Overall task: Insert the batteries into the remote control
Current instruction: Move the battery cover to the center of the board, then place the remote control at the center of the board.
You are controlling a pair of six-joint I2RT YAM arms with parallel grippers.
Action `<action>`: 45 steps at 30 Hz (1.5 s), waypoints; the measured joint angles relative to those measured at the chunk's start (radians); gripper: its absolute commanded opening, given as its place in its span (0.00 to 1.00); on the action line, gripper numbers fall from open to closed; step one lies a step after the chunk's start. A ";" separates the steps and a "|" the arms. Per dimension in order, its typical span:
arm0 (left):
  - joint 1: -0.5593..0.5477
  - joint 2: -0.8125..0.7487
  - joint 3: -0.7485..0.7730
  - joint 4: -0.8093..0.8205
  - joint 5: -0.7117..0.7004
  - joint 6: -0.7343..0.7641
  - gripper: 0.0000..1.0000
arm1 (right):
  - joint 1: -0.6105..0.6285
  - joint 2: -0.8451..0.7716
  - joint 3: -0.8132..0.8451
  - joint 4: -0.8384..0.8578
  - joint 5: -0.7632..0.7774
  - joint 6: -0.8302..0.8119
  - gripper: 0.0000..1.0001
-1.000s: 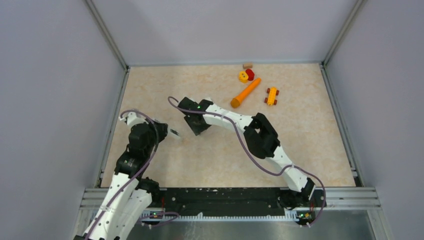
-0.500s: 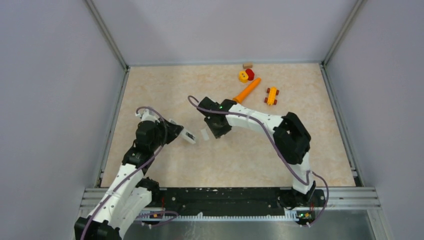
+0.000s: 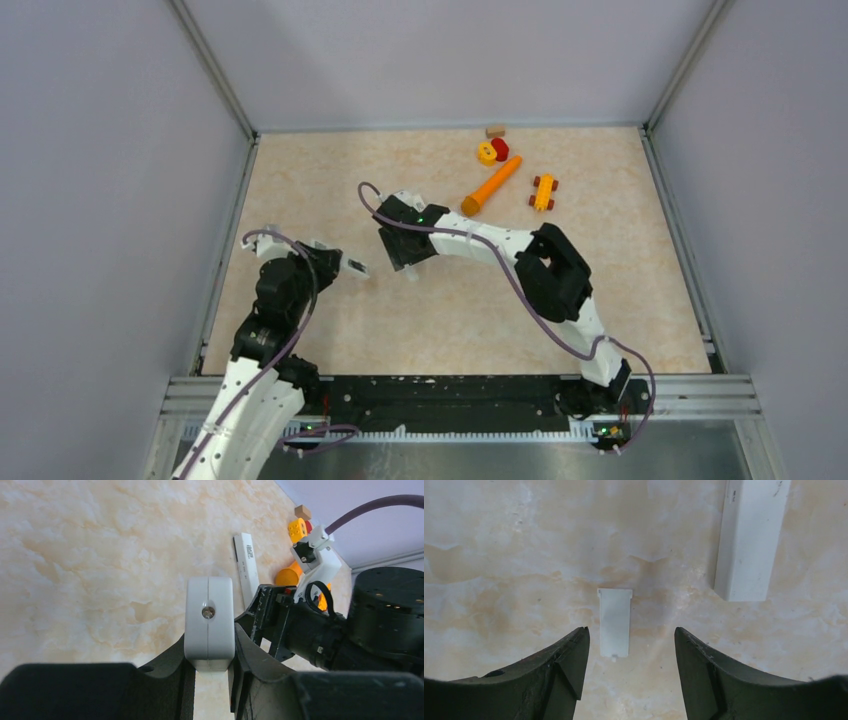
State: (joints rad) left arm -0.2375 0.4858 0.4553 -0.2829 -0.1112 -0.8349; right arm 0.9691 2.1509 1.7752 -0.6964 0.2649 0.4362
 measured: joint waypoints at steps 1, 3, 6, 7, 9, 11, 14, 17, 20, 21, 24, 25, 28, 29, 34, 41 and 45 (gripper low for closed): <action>0.000 0.000 0.000 -0.005 -0.007 0.003 0.00 | 0.002 0.020 0.000 0.009 0.012 0.010 0.63; 0.000 0.001 0.000 -0.022 -0.018 0.010 0.00 | 0.003 0.048 0.000 0.023 0.027 0.021 0.63; 0.000 0.003 0.000 -0.036 -0.025 0.016 0.00 | 0.003 0.069 0.002 0.035 0.033 0.037 0.63; 0.000 0.003 0.000 -0.036 -0.027 0.019 0.00 | 0.004 0.070 0.002 0.038 0.035 0.040 0.63; 0.000 0.003 0.000 -0.036 -0.032 0.023 0.00 | 0.004 0.073 0.016 0.042 0.042 0.050 0.62; 0.000 0.003 0.000 -0.035 -0.035 0.026 0.00 | 0.004 0.078 0.032 0.050 0.051 0.060 0.61; 0.000 0.010 0.000 -0.035 -0.036 0.028 0.00 | 0.004 0.097 0.055 0.060 0.070 0.077 0.56; 0.000 0.017 0.000 -0.034 -0.036 0.034 0.00 | 0.004 0.130 0.074 0.060 0.081 0.091 0.46; 0.000 0.021 0.000 -0.035 -0.036 0.042 0.00 | 0.005 0.147 0.093 0.053 0.087 0.111 0.40; 0.000 0.021 0.000 -0.035 -0.037 0.044 0.00 | 0.005 0.148 0.096 0.052 0.088 0.114 0.38; 0.000 0.021 0.000 -0.035 -0.037 0.049 0.00 | 0.006 0.152 0.099 0.036 0.091 0.125 0.34; 0.000 0.021 0.000 -0.034 -0.037 0.050 0.00 | 0.006 0.153 0.102 0.030 0.091 0.126 0.35; 0.000 0.021 0.000 -0.034 -0.035 0.050 0.00 | 0.006 0.156 0.112 0.007 0.092 0.137 0.47; 0.000 0.021 0.000 -0.034 -0.035 0.051 0.00 | 0.006 0.156 0.113 -0.002 0.094 0.143 0.50; 0.000 0.026 0.000 -0.033 -0.025 0.050 0.00 | 0.006 0.156 0.119 -0.034 0.102 0.169 0.52; 0.000 0.028 0.000 -0.033 -0.010 0.050 0.00 | 0.007 0.156 0.116 -0.036 0.104 0.221 0.39; 0.000 0.027 0.000 -0.033 -0.005 0.051 0.00 | 0.011 0.156 0.107 -0.018 0.105 0.247 0.34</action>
State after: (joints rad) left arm -0.2375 0.5133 0.4553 -0.3161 -0.1165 -0.7837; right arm 0.9798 2.3074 1.8824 -0.7139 0.3698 0.6834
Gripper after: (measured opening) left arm 0.284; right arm 0.377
